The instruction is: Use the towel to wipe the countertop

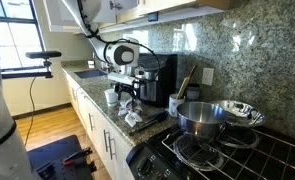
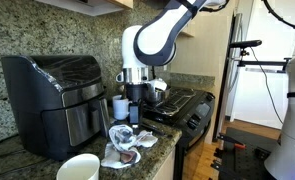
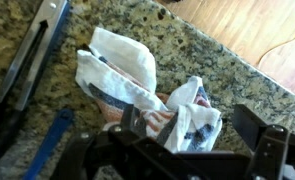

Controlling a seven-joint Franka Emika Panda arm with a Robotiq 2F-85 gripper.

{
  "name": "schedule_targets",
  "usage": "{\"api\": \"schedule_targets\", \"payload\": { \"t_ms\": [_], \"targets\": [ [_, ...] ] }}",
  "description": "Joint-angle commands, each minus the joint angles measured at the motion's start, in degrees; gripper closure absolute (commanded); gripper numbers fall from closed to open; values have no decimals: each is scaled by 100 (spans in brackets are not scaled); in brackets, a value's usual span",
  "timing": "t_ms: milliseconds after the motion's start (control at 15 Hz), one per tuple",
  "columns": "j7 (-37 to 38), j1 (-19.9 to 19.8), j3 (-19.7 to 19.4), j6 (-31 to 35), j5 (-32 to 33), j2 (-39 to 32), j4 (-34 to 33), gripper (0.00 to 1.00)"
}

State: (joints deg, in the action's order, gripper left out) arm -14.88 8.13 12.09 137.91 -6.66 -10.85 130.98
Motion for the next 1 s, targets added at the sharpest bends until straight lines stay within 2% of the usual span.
{"api": "schedule_targets", "payload": {
  "t_ms": [0,333,933],
  "targets": [
    [-512,6,183,86,-266,-350,-323,0],
    [-840,-31,391,290,-353,-647,-543,0],
    [-620,-67,290,423,-187,-696,-576,0]
  ]
}}
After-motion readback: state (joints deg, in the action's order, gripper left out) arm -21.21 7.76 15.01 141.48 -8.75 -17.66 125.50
